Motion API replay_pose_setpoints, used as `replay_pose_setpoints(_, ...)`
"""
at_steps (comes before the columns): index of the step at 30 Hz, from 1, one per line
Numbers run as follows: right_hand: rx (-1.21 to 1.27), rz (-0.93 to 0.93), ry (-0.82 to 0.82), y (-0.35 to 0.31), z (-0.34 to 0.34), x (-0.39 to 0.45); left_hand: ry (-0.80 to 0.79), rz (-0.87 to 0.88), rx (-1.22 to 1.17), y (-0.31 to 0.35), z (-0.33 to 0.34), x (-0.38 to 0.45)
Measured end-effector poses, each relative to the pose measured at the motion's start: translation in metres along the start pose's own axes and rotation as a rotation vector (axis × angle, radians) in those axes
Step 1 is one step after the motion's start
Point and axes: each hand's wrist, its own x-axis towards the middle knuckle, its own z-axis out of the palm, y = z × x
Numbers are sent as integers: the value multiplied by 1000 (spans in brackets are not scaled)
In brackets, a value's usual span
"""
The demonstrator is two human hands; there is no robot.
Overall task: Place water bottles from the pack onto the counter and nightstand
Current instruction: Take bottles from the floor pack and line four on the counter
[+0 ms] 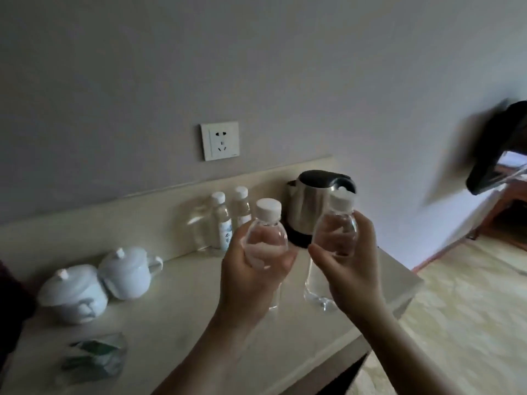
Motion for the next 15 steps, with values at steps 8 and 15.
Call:
replay_pose_setpoints(8,91,40,-91,92,51,3,328,10,301,-96,-21,-14)
replay_pose_setpoints(15,62,59,-229,151,48,7,694,29,319,-145,-3,-22)
